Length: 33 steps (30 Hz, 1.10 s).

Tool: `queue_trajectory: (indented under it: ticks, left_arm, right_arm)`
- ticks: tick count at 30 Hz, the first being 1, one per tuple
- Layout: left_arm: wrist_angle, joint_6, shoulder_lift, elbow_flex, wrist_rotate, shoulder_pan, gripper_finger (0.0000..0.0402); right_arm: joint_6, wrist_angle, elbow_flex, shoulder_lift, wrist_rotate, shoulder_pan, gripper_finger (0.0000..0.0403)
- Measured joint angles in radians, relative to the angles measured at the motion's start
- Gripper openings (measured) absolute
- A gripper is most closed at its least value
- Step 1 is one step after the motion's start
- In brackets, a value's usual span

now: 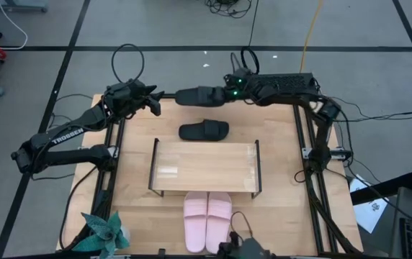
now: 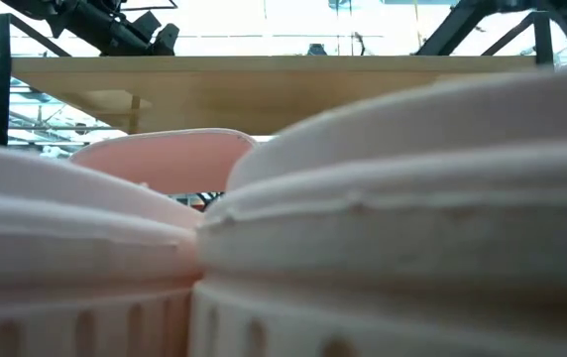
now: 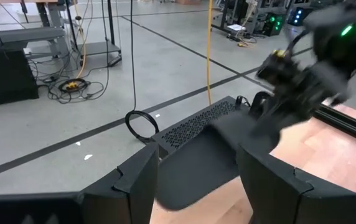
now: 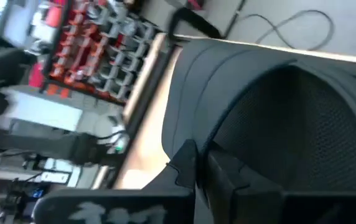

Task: Pick and place slides into the shelf
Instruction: Put the top black slide on the shelf

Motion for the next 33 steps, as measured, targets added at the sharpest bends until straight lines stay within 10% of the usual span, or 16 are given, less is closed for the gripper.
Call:
queue_trajectory:
  ticks: [12, 23, 33]
  left_arm:
    - [0.002, 0.019, 0.0, 0.0, 0.014, 0.003, 0.0212]
    - [0.172, -0.26, 0.0, 0.0, 0.528, -0.022, 0.0211]
    - [0.223, -0.375, -0.003, 0.0, 0.591, -0.077, 0.0212]
  right_arm:
    - [0.009, -0.246, 0.0, -0.342, -0.32, -0.059, 0.0002]
    - [-0.016, -0.274, 0.138, -0.42, -0.499, -0.007, 0.0001]
    - [-0.029, -0.397, 0.142, -0.419, -0.713, 0.108, 0.0]
